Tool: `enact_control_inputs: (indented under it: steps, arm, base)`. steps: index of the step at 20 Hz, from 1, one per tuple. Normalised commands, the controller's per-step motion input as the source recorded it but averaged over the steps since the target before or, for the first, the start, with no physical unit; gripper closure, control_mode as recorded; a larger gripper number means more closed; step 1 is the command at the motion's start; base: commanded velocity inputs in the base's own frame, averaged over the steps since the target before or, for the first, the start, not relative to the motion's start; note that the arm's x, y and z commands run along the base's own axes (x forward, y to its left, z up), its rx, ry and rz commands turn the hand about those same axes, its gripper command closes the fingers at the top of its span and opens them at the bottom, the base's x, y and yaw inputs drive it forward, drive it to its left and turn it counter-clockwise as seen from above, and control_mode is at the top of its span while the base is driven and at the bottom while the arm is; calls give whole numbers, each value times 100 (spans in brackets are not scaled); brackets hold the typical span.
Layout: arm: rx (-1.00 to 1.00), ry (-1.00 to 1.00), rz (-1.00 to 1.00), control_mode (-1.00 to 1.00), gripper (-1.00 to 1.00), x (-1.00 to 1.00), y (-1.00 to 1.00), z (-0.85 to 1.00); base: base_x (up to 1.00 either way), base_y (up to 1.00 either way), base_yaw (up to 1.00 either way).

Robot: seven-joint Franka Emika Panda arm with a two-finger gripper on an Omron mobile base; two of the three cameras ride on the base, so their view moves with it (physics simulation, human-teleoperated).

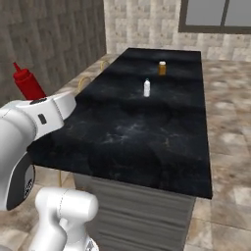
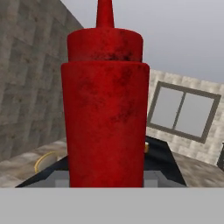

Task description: Move the ketchup and shaker from the cabinet to the dining counter.

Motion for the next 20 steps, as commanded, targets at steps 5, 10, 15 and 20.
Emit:
enact_control_inputs:
  steps: [5, 10, 15, 20]
  arm:
    - [0, 0, 0, 100, 100, 0, 0, 0]
    - [0, 0, 0, 100, 100, 0, 0, 0]
    - [0, 0, 0, 100, 100, 0, 0, 0]
    - [0, 0, 0, 100, 100, 0, 0, 0]
  base:
    - [45, 27, -11]
    - [39, 27, -11]
    - [41, 27, -11]
    - [48, 32, -11]
